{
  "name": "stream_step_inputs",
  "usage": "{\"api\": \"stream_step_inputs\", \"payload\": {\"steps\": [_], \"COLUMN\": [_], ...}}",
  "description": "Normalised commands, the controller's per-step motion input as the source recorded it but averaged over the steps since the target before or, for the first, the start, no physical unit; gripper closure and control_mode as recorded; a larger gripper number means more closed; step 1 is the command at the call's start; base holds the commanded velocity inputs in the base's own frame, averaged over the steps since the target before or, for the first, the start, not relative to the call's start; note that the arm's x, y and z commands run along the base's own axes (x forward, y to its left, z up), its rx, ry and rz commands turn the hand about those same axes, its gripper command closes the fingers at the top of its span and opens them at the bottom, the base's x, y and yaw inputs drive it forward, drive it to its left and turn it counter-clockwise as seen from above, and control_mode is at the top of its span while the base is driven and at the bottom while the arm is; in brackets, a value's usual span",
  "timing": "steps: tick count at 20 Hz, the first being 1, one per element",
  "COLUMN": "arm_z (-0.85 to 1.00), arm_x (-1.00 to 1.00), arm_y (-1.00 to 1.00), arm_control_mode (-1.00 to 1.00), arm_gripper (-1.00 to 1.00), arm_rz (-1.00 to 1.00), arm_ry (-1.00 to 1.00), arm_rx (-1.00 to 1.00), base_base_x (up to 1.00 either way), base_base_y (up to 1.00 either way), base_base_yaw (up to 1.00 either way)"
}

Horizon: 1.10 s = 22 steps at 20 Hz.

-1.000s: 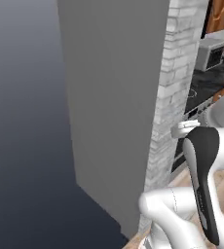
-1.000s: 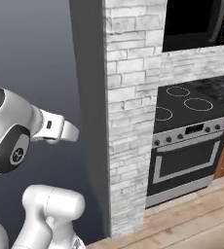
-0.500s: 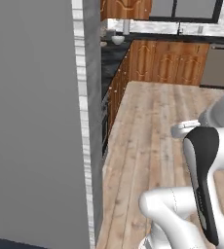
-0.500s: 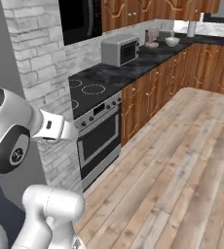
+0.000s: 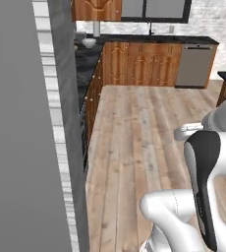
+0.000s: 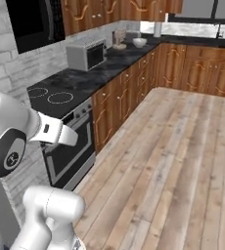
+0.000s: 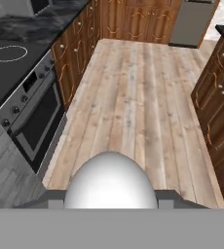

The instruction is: Pick the egg and butter from the fridge and place them by the bowl for mixing.

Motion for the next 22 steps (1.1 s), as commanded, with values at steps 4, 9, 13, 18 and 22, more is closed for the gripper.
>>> {"api": "stream_step_inputs", "payload": {"steps": [4,9,13,18,22], "arm_z": [0.00,0.00,0.00,0.00,0.00], "arm_x": [0.00,0.00,0.00,0.00,0.00], "arm_y": [0.00,0.00,0.00,0.00,0.00], "arm_control_mode": [1.00,1.00,1.00,1.00,1.00], "arm_gripper": [1.00,1.00,1.00,1.00,1.00], "arm_rz": [0.00,0.00,0.00,0.00,0.00], "arm_ry": [0.00,0.00,0.00,0.00,0.00], "arm_rx": [0.00,0.00,0.00,0.00,0.00], "base_base_x": [0.94,0.94,0.94,0.94,0.91], "base_base_y": [-0.01,-0.06,-0.10,-0.14,-0.17], "base_base_yaw": [0.00,0.00,0.01,0.02,0.02]}}
